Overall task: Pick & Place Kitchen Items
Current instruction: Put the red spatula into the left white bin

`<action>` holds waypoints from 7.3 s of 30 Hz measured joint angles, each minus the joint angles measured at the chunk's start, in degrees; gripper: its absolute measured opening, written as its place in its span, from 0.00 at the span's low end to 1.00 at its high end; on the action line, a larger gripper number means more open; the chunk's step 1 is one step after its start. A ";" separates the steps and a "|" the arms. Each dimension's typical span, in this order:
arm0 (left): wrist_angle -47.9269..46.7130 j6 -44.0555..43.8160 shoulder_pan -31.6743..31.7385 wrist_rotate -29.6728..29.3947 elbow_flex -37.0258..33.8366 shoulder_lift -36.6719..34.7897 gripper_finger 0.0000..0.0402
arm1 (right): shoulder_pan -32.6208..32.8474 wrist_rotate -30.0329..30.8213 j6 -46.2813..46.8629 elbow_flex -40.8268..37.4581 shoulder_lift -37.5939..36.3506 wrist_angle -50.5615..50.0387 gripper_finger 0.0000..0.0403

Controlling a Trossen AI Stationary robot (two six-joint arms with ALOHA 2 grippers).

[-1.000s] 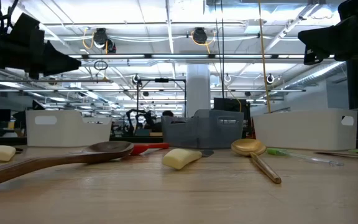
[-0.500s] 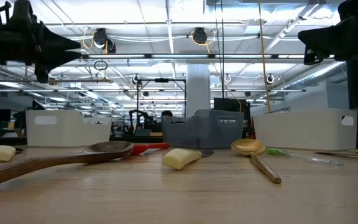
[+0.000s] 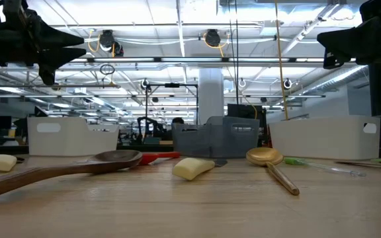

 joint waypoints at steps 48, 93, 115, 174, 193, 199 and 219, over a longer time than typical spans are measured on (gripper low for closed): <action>-11.23 3.54 0.00 7.40 27.18 36.92 0.33 | 0.00 1.75 -4.10 0.00 0.00 21.68 0.01; -39.06 -14.82 -2.30 6.32 48.00 61.22 0.33 | 0.00 7.45 -5.00 26.88 67.06 44.59 0.33; -45.57 -52.50 -2.81 -1.53 47.95 85.36 0.33 | -0.03 7.49 -8.07 27.26 72.78 47.42 0.48; -44.29 -63.07 5.31 -2.65 48.11 98.79 0.24 | -0.05 7.47 -7.96 27.23 72.78 46.58 0.45; -39.97 -45.89 2.76 -9.42 48.39 85.45 0.09 | -0.04 7.49 -7.91 27.21 72.78 46.60 0.44; -41.01 -36.39 4.16 -12.73 48.42 76.95 0.09 | -0.05 7.49 -7.91 27.21 72.78 46.62 0.43; -48.78 -2.98 26.50 -9.82 48.48 67.41 0.09 | -0.04 7.49 -7.50 27.21 72.78 46.60 0.43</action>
